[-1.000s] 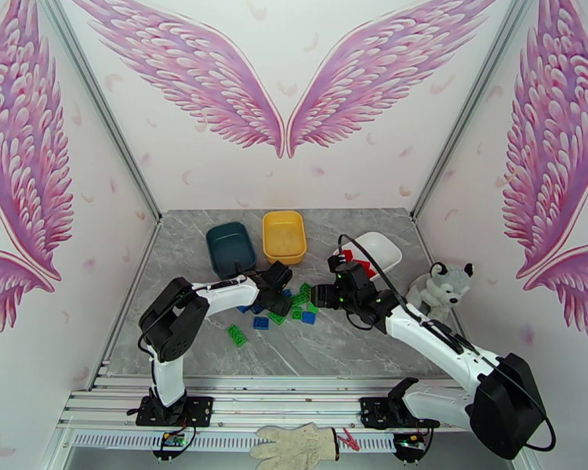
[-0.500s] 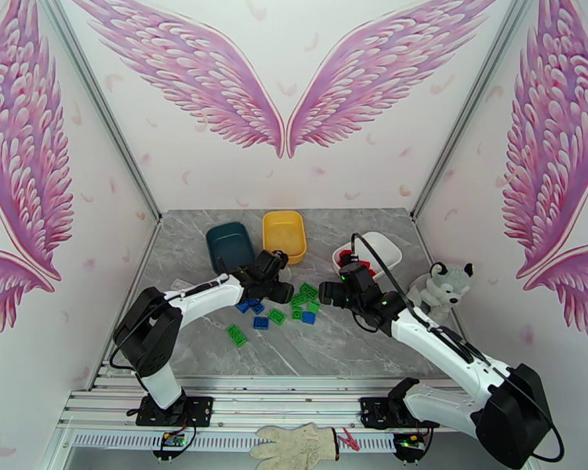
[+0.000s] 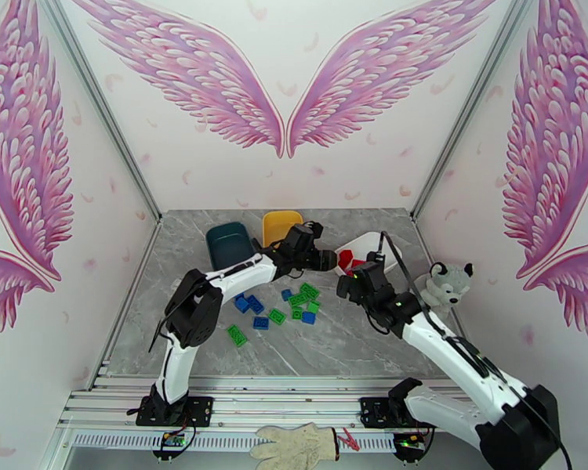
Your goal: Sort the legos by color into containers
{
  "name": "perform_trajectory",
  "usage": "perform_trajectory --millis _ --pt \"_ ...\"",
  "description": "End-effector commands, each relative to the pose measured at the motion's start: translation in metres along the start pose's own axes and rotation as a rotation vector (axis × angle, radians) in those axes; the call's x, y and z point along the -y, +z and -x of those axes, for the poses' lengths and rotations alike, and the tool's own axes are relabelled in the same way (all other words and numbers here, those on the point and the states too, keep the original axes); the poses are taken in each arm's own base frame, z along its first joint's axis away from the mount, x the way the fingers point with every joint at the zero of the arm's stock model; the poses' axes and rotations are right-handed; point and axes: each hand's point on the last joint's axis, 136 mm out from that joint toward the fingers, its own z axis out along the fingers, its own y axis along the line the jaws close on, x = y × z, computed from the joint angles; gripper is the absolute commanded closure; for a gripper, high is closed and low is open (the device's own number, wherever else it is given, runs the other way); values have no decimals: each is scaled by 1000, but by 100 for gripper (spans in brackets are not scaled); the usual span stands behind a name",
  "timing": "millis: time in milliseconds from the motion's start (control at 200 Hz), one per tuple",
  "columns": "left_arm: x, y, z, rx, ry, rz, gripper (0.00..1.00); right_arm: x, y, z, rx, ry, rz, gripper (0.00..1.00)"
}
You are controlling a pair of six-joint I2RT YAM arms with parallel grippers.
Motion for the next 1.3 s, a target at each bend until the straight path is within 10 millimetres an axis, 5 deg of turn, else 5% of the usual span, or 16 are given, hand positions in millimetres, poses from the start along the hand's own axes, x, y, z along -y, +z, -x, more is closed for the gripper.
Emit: perform_trajectory --millis 0,155,310,410,640,805,995,1175,1295 --pt "29 23 11 15 -50 -110 38 24 -19 8 80 46 -49 1" --pt "49 46 19 27 -81 -188 38 35 -36 16 144 73 -45 1" --pt "72 60 20 12 -59 -253 30 36 -33 15 134 65 -60 1" --pt "77 58 26 28 -56 -259 18 35 -30 14 125 61 -69 1" --pt "71 37 34 71 -37 -222 10 35 -32 14 145 62 -48 1" --pt "66 2 43 138 -14 -160 10 30 -33 14 149 45 -9 0" --pt "53 -64 49 233 81 19 10 6 -28 8 110 -17 107 3" --pt "19 -130 37 307 144 238 10 -33 -21 -5 40 -67 296 8" --pt "-16 -161 10 331 145 361 12 -59 -10 -21 -54 -90 404 13"
